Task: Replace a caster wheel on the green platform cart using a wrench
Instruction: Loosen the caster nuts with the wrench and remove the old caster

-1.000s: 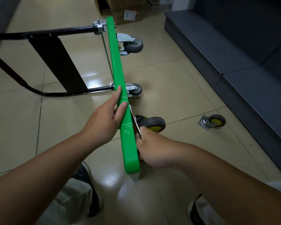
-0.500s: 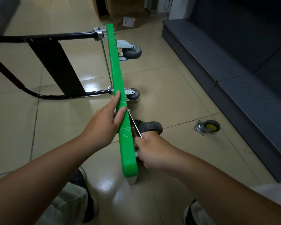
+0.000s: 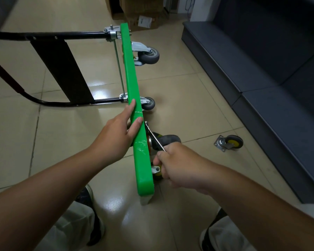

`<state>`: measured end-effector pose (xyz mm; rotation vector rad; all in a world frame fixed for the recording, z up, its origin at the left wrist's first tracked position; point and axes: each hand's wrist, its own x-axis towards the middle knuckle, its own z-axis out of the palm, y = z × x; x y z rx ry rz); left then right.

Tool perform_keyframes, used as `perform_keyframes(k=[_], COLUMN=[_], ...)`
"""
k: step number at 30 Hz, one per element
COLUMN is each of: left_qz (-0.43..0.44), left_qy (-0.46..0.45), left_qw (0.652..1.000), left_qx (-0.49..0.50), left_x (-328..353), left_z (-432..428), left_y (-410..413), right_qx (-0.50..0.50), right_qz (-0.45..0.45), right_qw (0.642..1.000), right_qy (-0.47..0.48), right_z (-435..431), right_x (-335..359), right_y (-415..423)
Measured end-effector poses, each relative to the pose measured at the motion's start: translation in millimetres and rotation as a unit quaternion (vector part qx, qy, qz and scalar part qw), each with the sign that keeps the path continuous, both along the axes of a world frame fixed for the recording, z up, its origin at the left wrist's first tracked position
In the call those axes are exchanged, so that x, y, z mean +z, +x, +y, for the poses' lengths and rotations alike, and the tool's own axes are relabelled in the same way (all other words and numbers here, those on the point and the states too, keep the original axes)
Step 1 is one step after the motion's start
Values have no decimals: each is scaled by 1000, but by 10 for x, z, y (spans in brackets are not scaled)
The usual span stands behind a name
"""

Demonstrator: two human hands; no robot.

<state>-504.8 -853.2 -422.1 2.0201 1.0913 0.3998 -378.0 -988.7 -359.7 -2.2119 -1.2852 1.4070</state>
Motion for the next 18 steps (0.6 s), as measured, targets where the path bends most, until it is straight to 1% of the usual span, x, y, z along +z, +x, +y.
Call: perform_keyframes(k=[2, 3, 4, 6, 7, 9, 10, 11, 14, 15, 18], left_qz=[-4, -9, -14, -12, -7, 2, 7, 16, 41, 44, 43], left_qy=[-2, -10, -18, -19, -15, -6, -2, 3, 30, 40, 64], left_qw=[1000, 1000, 1000, 1000, 1000, 1000, 1000, 1000, 999, 998, 997], left_qx=[2, 1, 1, 1, 1, 4, 5, 5, -3, -5, -7], left_x=[-3, -5, -9, -9, -10, -14, -18, -20, -13, -7, -1], left_z=[5, 9, 11, 25, 25, 18, 19, 23, 42, 46, 70], left_y=[3, 3, -2, -15, -18, -13, -10, -9, -31, -44, -71], right_qx=[7, 26, 28, -7, -29, -64, -74, -73, -23, -10, 30], right_qz=[-18, -17, 4, 97, 138, 164, 148, 109, -43, -66, -89], right_qw=[1000, 999, 998, 991, 985, 982, 984, 990, 999, 998, 996], right_qy=[-12, -27, -54, -97, -99, -75, -60, -44, -9, -5, -9], right_z=[35, 57, 78, 101, 104, 123, 151, 195, 371, 429, 569], right_x=[9, 51, 123, 319, 425, 578, 617, 644, 677, 700, 764], right_y=[77, 145, 235, 465, 559, 643, 639, 624, 591, 580, 493])
